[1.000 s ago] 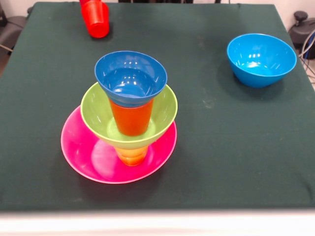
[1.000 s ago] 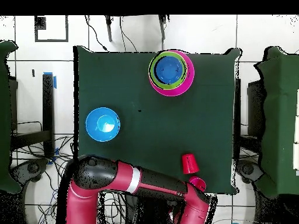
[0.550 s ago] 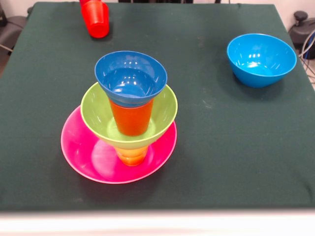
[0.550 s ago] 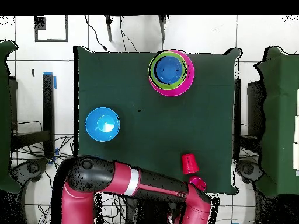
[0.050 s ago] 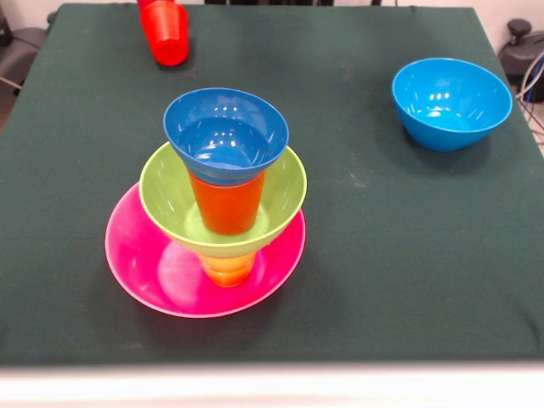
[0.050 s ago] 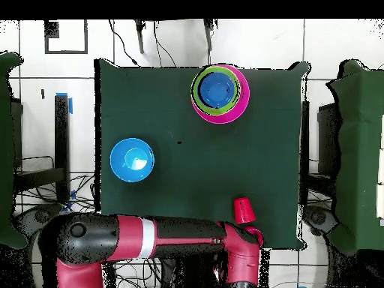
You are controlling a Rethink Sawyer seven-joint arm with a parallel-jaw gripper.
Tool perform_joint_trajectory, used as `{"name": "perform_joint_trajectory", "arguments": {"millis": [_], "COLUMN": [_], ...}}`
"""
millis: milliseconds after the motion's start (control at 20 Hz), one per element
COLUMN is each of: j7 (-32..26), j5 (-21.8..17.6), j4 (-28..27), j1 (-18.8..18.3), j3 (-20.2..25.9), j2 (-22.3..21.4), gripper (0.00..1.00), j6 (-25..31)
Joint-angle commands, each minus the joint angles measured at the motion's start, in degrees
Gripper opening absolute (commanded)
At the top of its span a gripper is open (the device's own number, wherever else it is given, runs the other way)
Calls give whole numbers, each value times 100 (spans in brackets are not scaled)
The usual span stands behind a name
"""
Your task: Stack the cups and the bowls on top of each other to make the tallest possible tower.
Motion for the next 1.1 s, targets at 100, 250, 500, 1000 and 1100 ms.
{"name": "perform_joint_trajectory", "arguments": {"millis": [100,250,500,1000,1100], "j7": [2426,2603,3064,3796,4000], "j5": [-309,-399,-614,-656,-682], "j4": [-1680,-1897,-2214,-2899,-3024], "j1": [-40,-114,-154,-190,-172], "j3": [1140,1214,1197,1242,1245], "j2": [-250,-259,-216,-41,12], "gripper": [100,100,100,100,100], "j6": [972,1031,1114,1370,1437]}}
